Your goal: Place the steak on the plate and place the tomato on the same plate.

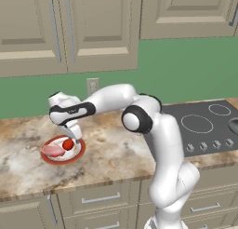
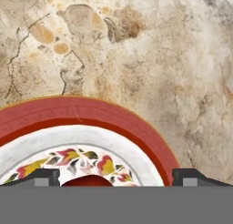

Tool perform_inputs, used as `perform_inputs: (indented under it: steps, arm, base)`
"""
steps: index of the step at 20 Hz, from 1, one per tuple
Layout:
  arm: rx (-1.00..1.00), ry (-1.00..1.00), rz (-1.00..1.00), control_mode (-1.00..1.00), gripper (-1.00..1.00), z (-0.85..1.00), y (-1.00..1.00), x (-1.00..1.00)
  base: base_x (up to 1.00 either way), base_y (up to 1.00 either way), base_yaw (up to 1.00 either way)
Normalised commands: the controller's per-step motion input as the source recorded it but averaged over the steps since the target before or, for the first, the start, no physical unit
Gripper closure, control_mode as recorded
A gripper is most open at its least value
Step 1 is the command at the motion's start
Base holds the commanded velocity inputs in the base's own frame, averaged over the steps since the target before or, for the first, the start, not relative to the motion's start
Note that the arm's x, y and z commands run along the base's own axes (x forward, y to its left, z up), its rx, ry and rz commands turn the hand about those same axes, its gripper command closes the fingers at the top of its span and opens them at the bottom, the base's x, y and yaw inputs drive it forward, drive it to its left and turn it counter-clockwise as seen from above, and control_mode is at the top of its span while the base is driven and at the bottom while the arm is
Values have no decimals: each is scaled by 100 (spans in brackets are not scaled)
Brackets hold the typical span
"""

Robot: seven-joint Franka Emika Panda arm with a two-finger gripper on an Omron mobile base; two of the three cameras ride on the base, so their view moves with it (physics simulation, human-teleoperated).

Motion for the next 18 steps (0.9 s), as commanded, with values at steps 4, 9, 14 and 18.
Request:
perform_inputs:
  steps: [4,9,14,18]
  arm:
    - [3,0,0,-100,-100,3,-20,-32]
    - [7,-4,0,-100,-100,7,-21,-38]
    - [11,-14,0,-100,-100,26,-21,-32]
    - [12,-18,3,-100,-100,37,-17,-24]
  base:
    - [0,0,0]
    - [0,0,0]
    - [0,0,0]
    - [0,0,0]
